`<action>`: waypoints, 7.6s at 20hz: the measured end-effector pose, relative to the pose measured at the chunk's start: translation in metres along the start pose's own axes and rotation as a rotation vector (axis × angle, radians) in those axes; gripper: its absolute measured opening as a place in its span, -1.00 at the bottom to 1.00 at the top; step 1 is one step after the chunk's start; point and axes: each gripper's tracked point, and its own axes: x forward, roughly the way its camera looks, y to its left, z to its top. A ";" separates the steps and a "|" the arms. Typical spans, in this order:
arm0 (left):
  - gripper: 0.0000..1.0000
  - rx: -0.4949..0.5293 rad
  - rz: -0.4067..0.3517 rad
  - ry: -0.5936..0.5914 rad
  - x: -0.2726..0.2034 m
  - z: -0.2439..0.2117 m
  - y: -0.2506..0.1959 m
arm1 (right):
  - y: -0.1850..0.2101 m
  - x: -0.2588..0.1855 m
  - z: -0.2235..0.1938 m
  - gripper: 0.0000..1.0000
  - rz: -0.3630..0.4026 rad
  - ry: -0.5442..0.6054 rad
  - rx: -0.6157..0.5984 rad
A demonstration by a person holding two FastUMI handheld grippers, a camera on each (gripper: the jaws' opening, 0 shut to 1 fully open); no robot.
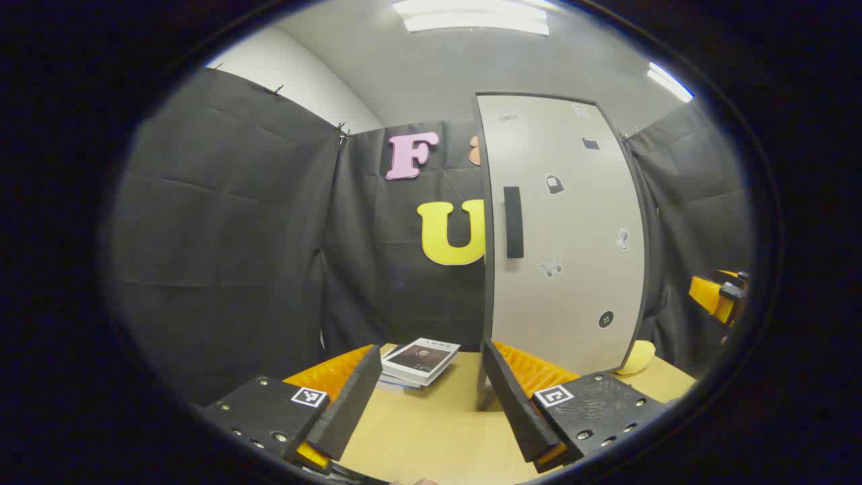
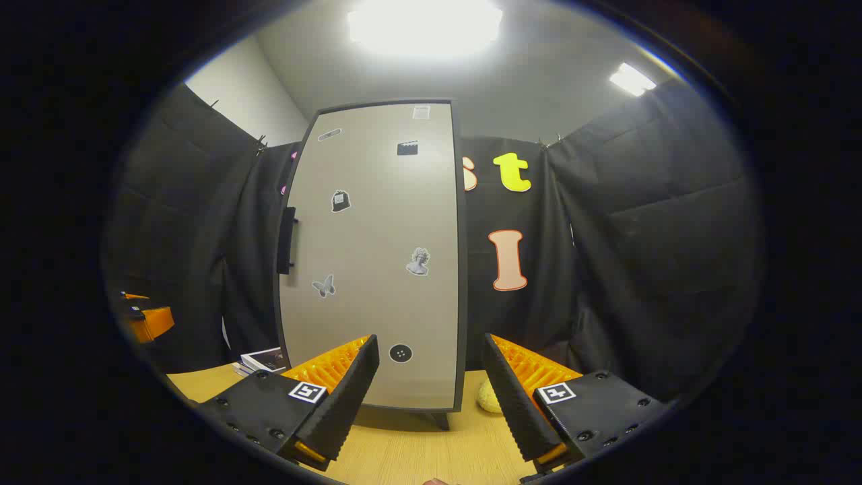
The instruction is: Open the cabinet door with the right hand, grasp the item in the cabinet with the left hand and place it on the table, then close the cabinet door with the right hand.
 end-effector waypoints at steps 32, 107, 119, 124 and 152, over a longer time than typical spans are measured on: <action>0.91 0.049 0.113 -0.012 -0.004 0.008 0.078 | 0.091 0.062 0.057 0.94 0.086 -0.011 0.049; 0.92 -0.004 -0.232 -0.035 0.013 0.032 -0.131 | 0.083 0.031 0.129 -0.77 0.474 0.226 0.018; 0.91 0.018 -0.257 -0.042 0.023 0.062 -0.206 | 0.013 0.035 0.125 -0.85 0.384 0.138 0.048; 0.91 0.045 -0.270 -0.034 0.052 0.079 -0.220 | 0.005 0.022 0.114 -0.46 0.416 0.106 -0.060; 0.92 0.070 -0.399 0.148 0.323 0.005 -0.319 | -0.140 0.043 0.051 0.92 -0.329 0.183 0.086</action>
